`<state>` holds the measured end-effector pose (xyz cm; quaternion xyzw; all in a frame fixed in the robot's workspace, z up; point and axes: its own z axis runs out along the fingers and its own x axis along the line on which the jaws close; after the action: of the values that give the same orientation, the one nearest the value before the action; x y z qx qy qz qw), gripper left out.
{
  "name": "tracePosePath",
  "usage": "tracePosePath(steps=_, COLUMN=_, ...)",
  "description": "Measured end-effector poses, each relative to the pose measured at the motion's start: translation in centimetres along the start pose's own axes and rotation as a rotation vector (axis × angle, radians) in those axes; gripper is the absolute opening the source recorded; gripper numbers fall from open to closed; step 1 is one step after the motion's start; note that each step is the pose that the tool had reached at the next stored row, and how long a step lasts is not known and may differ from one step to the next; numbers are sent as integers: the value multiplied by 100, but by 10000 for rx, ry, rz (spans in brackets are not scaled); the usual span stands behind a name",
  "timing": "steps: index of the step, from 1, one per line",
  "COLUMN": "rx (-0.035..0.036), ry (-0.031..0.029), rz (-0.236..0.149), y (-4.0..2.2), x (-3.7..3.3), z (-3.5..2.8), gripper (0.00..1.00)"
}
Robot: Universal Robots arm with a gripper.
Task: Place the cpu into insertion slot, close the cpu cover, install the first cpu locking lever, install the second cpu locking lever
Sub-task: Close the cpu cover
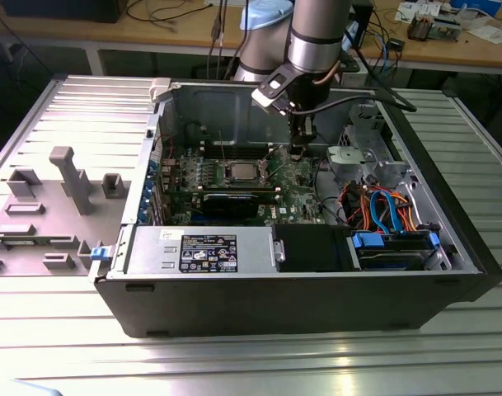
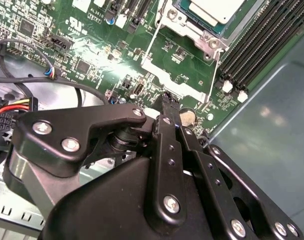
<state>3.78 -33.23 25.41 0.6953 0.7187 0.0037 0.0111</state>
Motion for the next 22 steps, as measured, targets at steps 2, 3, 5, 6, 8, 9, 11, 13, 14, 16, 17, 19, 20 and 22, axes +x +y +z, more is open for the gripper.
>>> tracePosePath(steps=2, rx=7, ry=-2, rz=-2, y=-1, x=0, z=8, gripper=11)
tracePosePath(steps=3, rx=7, ry=0, rz=0, y=-6, x=0, z=10, gripper=11)
tracePosePath(steps=5, rx=6, ry=0, rz=-2, y=-6, x=0, z=10, gripper=11)
tracePosePath(steps=6, rx=6, ry=5, rz=0, y=-6, x=0, z=12, gripper=11)
tracePosePath(steps=8, rx=6, ry=12, rz=0, y=-6, x=0, z=15, gripper=11)
tracePosePath(steps=9, rx=6, ry=12, rz=-2, y=-8, x=0, z=15, gripper=11)
tracePosePath(steps=11, rx=6, ry=13, rz=0, y=-11, x=1, z=15, gripper=11)
tracePosePath(steps=13, rx=6, ry=13, rz=0, y=-14, x=1, z=15, gripper=11)
tracePosePath(steps=14, rx=6, ry=13, rz=-1, y=-15, x=1, z=15, gripper=11)
tracePosePath(steps=16, rx=6, ry=12, rz=0, y=-18, x=1, z=15, gripper=11)
tracePosePath(steps=17, rx=6, ry=12, rz=-1, y=-20, x=1, z=15, gripper=11)
tracePosePath(steps=19, rx=6, ry=13, rz=0, y=-30, x=1, z=15, gripper=11)
tracePosePath(steps=20, rx=6, ry=12, rz=0, y=-34, x=1, z=14, gripper=11)
tracePosePath(steps=22, rx=6, ry=12, rz=-1, y=-43, x=2, z=14, gripper=11)
